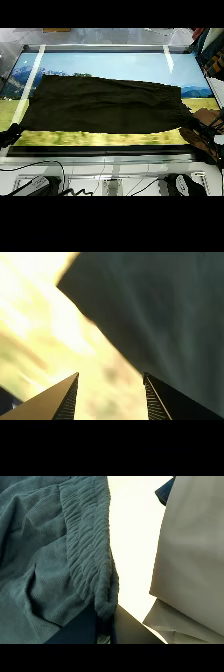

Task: Fold the clothes and pants, and hang the long-sleeved shirts on hangers.

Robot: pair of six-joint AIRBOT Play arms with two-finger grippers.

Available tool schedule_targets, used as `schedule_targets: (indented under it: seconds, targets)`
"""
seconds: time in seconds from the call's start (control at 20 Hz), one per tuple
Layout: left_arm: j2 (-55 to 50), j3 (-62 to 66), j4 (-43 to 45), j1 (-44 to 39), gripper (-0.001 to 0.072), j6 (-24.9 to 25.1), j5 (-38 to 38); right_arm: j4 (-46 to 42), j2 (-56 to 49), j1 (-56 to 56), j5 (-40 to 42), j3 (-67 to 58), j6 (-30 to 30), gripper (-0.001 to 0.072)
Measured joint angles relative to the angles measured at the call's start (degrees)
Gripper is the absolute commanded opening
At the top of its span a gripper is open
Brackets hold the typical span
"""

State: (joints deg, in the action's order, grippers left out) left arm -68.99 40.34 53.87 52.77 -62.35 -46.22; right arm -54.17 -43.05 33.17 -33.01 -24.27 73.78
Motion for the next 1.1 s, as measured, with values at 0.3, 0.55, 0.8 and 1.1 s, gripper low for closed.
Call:
schedule_targets:
  seconds: [0.3,0.55,0.8,1.1]
  targets:
    - [-4.2,-0.7,-2.3,0.0,0.0467,0.9,7.6,-0.1,0.0,0.0,0.9,-0.4,0.0,0.0023]
    - [-7.7,-0.7,-9.7,0.0,0.0467,6.1,13.2,-0.8,0.0,0.0,1.0,-1.4,0.0,0.0023]
    - [-10.6,-0.6,-14.7,-2.1,0.0332,8.3,14.9,-1.3,0.0,0.0,0.9,-2.0,0.0,0.0023]
    - [-11.3,0.1,-15.3,-6.8,0.0027,8.6,12.5,-1.5,0.1,0.0,0.6,-2.4,0.0,0.0023]
